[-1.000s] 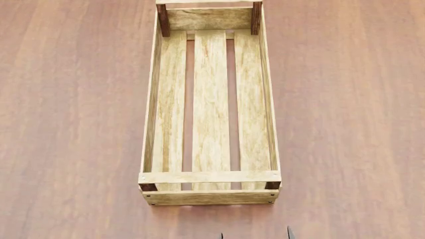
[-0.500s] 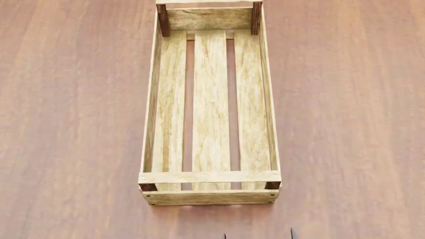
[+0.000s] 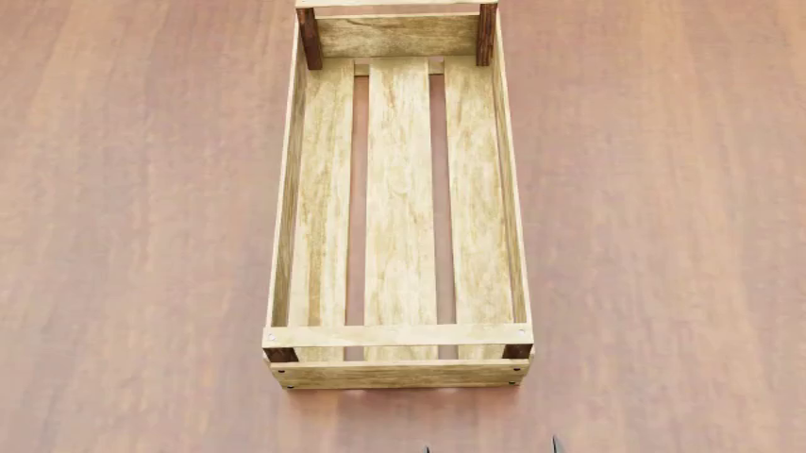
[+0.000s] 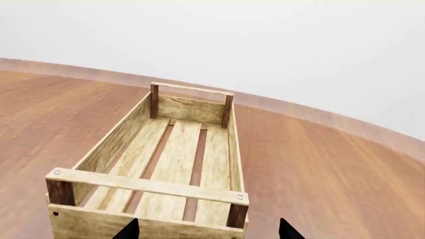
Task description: Stack the right bowl on the left bowl and place them in the tray.
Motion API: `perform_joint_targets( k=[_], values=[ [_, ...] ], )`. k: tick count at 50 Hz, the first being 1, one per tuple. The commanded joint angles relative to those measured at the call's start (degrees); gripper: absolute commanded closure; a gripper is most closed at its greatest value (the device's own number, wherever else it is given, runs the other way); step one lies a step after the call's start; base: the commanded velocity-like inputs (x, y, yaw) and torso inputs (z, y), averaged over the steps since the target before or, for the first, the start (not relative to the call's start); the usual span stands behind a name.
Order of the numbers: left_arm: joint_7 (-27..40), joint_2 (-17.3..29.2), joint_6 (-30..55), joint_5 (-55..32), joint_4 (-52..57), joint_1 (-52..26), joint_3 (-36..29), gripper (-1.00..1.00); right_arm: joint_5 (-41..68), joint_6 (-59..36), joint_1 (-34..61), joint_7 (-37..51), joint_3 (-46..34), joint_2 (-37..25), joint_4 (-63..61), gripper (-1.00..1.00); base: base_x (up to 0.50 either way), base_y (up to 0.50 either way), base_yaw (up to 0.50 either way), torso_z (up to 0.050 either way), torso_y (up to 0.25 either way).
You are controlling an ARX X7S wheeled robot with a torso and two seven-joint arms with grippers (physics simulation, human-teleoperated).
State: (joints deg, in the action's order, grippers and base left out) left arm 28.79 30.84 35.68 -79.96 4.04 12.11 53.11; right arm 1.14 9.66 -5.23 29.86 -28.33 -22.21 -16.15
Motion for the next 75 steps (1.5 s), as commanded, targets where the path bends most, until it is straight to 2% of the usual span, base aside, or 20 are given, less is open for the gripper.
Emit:
perform_joint_targets(
  k=[1,75],
  values=[
    [2.44,-0.21,0.59,-1.68,0.71,-0.75,0.41,-1.0,-0.23,-0.16,-0.14,0.18,-0.2,-0.22,-0.27,-1.0,0.0,0.0,0.0,0.0,0.0],
    [-1.56,-1.28,0.15,3.19,-7.02,-5.76,-7.81,-1.0,0.15,0.33,-0.58,1.65,-0.14,-1.19,-0.09,-1.0,0.0,0.0,0.0,0.0,0.0]
  ],
)
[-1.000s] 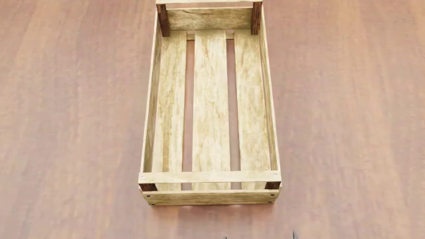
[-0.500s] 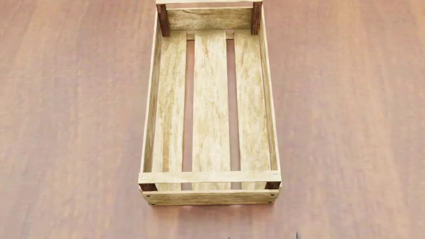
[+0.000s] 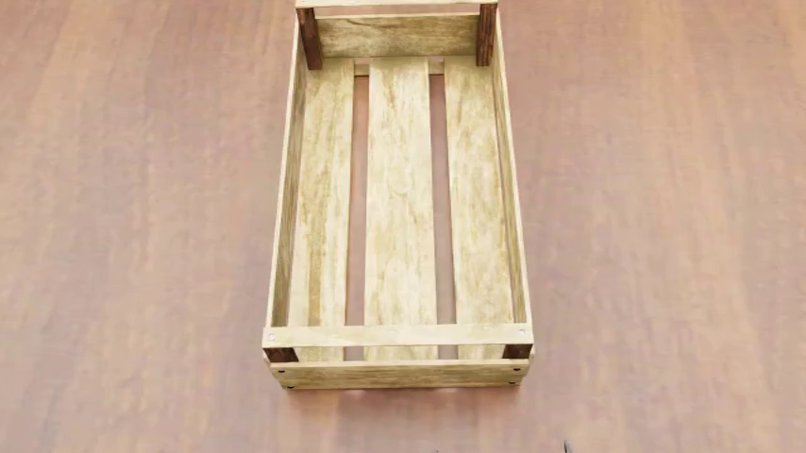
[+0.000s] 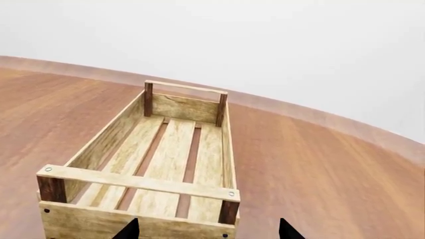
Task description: Stack the right bowl on the left bowl and place them in the tray.
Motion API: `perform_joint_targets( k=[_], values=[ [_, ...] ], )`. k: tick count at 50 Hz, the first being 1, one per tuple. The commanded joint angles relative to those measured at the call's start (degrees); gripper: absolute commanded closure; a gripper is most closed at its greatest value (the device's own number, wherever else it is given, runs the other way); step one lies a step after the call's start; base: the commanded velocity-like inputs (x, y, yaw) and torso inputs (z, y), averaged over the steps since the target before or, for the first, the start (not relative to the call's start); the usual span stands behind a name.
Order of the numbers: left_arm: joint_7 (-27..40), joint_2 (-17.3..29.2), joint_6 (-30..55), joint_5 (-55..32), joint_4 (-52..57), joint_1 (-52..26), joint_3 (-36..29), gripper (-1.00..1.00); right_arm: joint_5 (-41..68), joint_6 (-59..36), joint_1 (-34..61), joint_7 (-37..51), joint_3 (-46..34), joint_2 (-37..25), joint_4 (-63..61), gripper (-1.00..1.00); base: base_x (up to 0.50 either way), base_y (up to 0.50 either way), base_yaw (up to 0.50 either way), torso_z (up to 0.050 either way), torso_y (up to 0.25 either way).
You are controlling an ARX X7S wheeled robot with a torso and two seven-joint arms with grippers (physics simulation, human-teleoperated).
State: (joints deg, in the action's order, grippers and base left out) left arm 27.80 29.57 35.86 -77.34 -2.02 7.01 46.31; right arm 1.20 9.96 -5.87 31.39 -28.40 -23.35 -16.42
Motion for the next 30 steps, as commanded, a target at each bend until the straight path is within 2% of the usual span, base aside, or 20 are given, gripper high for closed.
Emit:
perform_joint_targets(
  k=[1,30],
  values=[
    [-0.61,0.0,-0.06,0.63,-1.05,-0.69,-1.05,-1.0,0.09,0.02,0.07,0.14,-0.07,-0.05,0.19,-1.0,0.0,0.0,0.0,0.0,0.0],
    [-2.71,-0.16,-1.3,3.87,-5.33,-3.08,-4.39,-1.0,0.08,-0.81,0.59,0.37,-0.3,-0.23,0.2,-1.0,0.0,0.0,0.0,0.0,0.0]
  ],
)
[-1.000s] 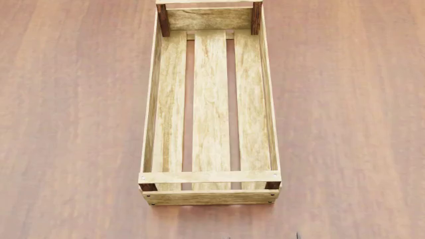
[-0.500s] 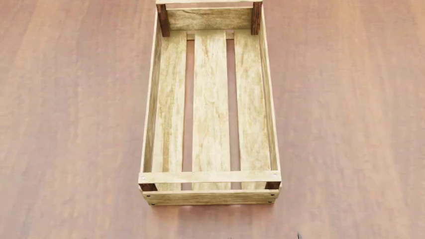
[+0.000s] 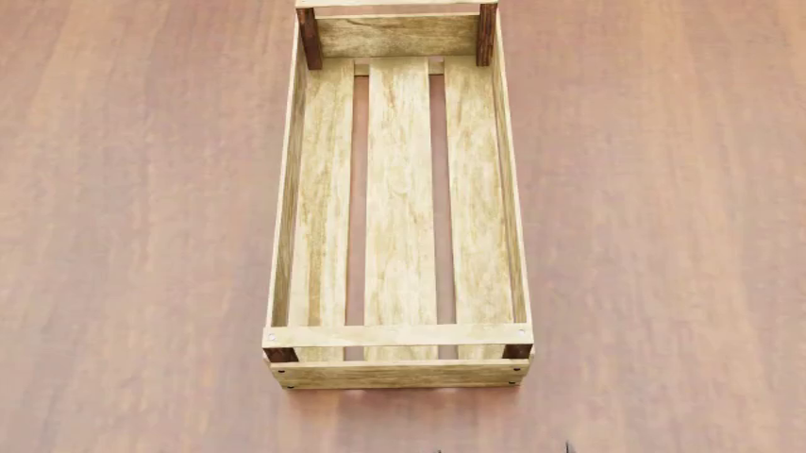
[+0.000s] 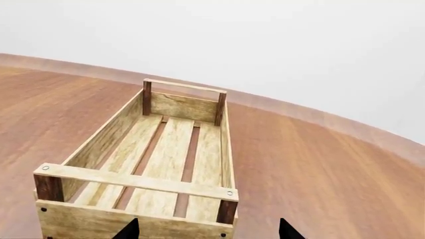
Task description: Stack the right bowl on the left bowl and place them in the tray.
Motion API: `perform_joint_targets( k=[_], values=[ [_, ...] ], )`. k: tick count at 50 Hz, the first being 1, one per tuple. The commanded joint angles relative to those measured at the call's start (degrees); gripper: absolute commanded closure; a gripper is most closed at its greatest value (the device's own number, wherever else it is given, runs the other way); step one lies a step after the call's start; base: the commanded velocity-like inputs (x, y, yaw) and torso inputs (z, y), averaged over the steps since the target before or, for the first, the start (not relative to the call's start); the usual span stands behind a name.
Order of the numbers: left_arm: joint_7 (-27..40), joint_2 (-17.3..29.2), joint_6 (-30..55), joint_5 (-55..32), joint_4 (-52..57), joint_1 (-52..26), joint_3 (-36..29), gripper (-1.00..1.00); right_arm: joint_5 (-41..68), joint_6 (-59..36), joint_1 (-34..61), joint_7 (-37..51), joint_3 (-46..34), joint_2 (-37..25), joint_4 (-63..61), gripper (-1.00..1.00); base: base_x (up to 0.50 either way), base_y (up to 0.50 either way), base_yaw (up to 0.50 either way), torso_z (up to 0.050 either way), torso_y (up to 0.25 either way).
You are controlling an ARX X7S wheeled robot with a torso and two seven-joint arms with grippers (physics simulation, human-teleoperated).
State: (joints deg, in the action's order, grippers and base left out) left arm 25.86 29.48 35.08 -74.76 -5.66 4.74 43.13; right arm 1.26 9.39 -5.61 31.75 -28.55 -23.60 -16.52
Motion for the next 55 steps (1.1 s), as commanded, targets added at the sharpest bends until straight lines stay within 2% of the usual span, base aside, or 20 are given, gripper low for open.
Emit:
perform_joint_targets(
  k=[1,34,35,55],
  values=[
    [-0.84,-0.07,-0.57,1.37,-1.93,-0.94,-1.3,-1.0,0.06,-0.23,0.36,-0.02,-0.17,0.03,0.37,-1.0,0.0,0.0,0.0,0.0,0.0],
    [-3.53,-0.24,-1.71,3.63,-6.45,-3.2,-3.92,-1.0,-0.35,0.02,0.72,0.34,-0.8,0.12,1.36,-1.0,0.0,0.0,0.0,0.0,0.0],
    [-3.6,-0.25,-1.74,3.68,-6.52,-3.23,-3.97,1.0,-0.34,0.03,0.71,0.35,-0.81,0.12,1.38,-1.0,0.0,0.0,0.0,0.0,0.0],
    [-4.56,-0.22,-2.58,5.6,-3.63,-2.98,-5.76,1.0,-0.37,-0.17,0.63,0.43,-1.24,-0.02,1.25,-1.0,0.0,0.0,0.0,0.0,0.0]
  ],
)
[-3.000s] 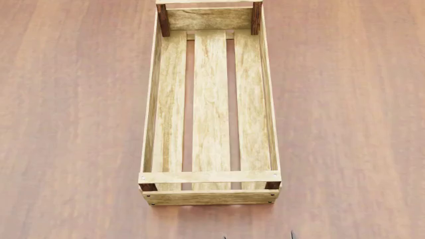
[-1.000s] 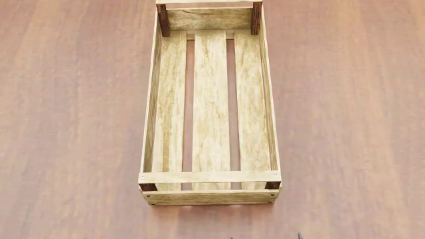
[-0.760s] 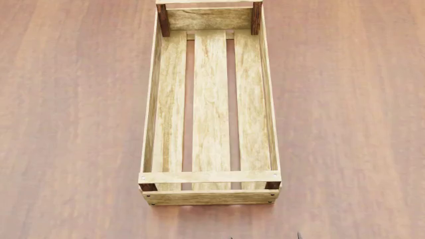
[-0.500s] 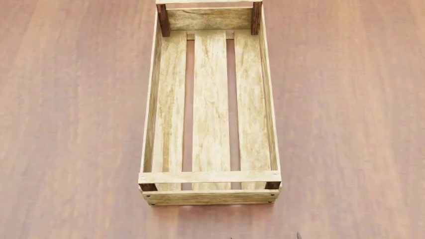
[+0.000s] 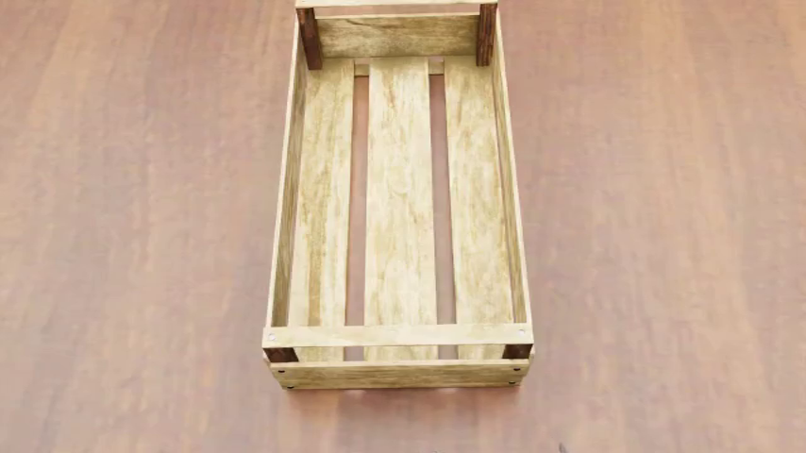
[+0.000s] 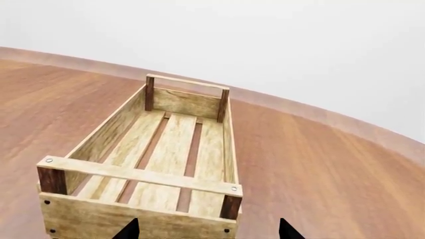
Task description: Stack the right bowl on the left bowl and place them in the tray.
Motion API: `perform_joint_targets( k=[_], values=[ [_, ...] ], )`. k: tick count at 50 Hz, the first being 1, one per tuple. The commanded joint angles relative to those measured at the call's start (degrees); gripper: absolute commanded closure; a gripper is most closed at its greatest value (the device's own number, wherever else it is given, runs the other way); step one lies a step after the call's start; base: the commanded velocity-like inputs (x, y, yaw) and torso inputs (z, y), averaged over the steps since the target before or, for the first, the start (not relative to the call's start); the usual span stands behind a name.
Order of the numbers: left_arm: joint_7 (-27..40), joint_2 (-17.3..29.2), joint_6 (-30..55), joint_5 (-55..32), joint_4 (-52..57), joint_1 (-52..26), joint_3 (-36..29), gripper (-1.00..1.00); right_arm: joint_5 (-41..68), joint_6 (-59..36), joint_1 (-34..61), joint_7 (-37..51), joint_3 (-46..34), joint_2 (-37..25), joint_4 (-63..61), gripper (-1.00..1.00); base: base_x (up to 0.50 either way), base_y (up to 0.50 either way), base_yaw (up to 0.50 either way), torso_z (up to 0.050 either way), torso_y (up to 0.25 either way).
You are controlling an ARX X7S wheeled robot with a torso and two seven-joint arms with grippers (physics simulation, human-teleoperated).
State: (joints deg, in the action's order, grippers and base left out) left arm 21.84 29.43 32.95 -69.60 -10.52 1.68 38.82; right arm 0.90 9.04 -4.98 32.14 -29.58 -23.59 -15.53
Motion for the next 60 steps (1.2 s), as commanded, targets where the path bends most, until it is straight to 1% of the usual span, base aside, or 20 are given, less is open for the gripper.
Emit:
perform_joint_targets(
  k=[1,6,11,19,22,25,30,35,42,46,51,60],
  values=[
    [-0.87,-0.12,-0.56,0.84,1.93,-0.1,-2.02,1.0,-0.01,0.2,-0.01,0.04,-0.23,-0.05,0.28,-1.0,0.0,0.0,0.0,0.0,0.0],
    [-1.37,0.31,-1.75,4.0,9.63,-0.32,-5.22,1.0,0.13,0.33,-0.07,0.08,-0.2,-0.16,0.23,-1.0,0.0,0.0,0.0,0.0,0.0],
    [-0.77,1.96,-1.54,7.79,18.49,-2.78,-10.78,1.0,0.69,0.63,-0.19,0.1,0.11,-0.44,-0.03,-1.0,0.0,0.0,0.0,0.0,0.0],
    [1.28,5.06,0.12,13.44,25.04,-9.76,-19.34,1.0,1.51,1.14,-0.12,0.12,0.51,-0.65,-0.13,-1.0,0.0,0.0,0.0,0.0,0.0],
    [1.71,5.43,0.79,15.17,25.97,-12.21,-22.4,1.0,1.89,1.66,-0.2,0.19,0.77,-0.78,0.25,-1.0,0.0,0.0,0.0,0.0,0.003],
    [2.57,5.99,2.21,16.05,28.2,-15.12,-25.39,1.0,2.44,1.91,-0.21,0.23,1.15,-0.99,0.13,-1.0,0.0,0.0,0.0,0.0,0.0],
    [4.49,6.25,5.6,15.11,30.74,-20.61,-29.05,1.0,3.1,2.71,-0.67,0.37,1.59,-1.37,-0.16,-1.0,0.0,0.0,0.0,0.0,0.0],
    [6.45,6.15,8.37,15.2,33.77,-26.6,-32.98,1.0,3.83,3.39,-1.37,0.78,2.47,-2.06,-0.89,-1.0,0.0,0.0,0.0,0.0,0.002],
    [7.99,6.49,10.26,16.49,37.3,-32.11,-36.53,1.0,4.57,3.85,-1.6,0.99,3.04,-2.39,-0.87,-1.0,0.0,0.0,0.0,0.0,0.0],
    [9.57,6.55,12.78,16.8,40.78,-37.25,-39.69,1.0,5.18,3.84,-1.4,0.84,3.21,-2.51,-0.99,-1.0,0.0,0.0,0.0,0.0,0.003],
    [11.64,4.76,16.0,14.81,42.18,-43.21,-42.0,1.0,6.09,4.14,-1.25,0.66,3.84,-3.07,-0.98,-1.0,0.0,0.0,0.0,0.0,0.0],
    [13.56,2.2,18.88,14.46,44.15,-49.86,-46.11,1.0,6.85,4.96,-1.66,0.8,4.56,-3.66,-1.07,-1.0,0.0,0.0,0.0,0.001,0.001]
  ],
)
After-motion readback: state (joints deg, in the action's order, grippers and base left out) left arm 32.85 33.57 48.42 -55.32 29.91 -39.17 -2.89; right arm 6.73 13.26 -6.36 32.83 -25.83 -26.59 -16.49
